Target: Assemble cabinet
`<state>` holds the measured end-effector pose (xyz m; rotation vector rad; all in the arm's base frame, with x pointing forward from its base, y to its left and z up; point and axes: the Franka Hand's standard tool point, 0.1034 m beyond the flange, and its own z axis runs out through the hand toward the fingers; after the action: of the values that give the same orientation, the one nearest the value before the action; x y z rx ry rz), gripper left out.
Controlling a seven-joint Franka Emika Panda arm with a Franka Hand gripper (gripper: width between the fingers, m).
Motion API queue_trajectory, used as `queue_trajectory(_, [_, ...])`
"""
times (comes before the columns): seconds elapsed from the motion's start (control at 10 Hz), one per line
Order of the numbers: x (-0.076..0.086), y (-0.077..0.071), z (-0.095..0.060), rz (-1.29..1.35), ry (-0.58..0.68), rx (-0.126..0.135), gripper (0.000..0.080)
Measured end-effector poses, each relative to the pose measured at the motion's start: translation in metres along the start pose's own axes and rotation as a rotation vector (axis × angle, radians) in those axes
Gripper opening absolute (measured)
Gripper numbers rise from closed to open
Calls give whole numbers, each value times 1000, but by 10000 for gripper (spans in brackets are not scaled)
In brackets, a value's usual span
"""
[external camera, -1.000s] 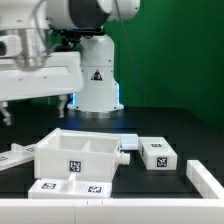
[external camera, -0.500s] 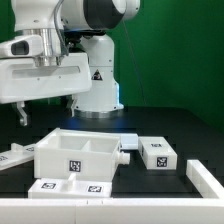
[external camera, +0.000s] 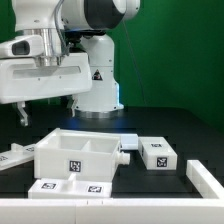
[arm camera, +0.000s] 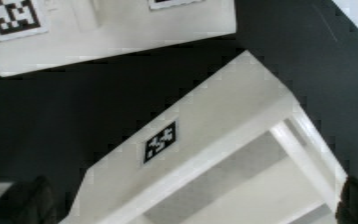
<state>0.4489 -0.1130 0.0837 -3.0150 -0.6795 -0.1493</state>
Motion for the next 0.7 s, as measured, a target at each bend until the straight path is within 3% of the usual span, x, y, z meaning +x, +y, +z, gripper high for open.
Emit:
queue_trajectory(0.2, [0, 0, 0, 0, 0, 0, 797])
queue_trajectory(0.3, [-4, 3, 1, -128, 6, 4, 797])
queue_trajectory(0.5, [21, -22, -13, 33, 10, -21, 797])
queue_trajectory(0.6, [36, -42, -15, 164, 15, -19, 797])
queue_trajectory(0.7, [57, -70, -14, 265, 18, -15, 797])
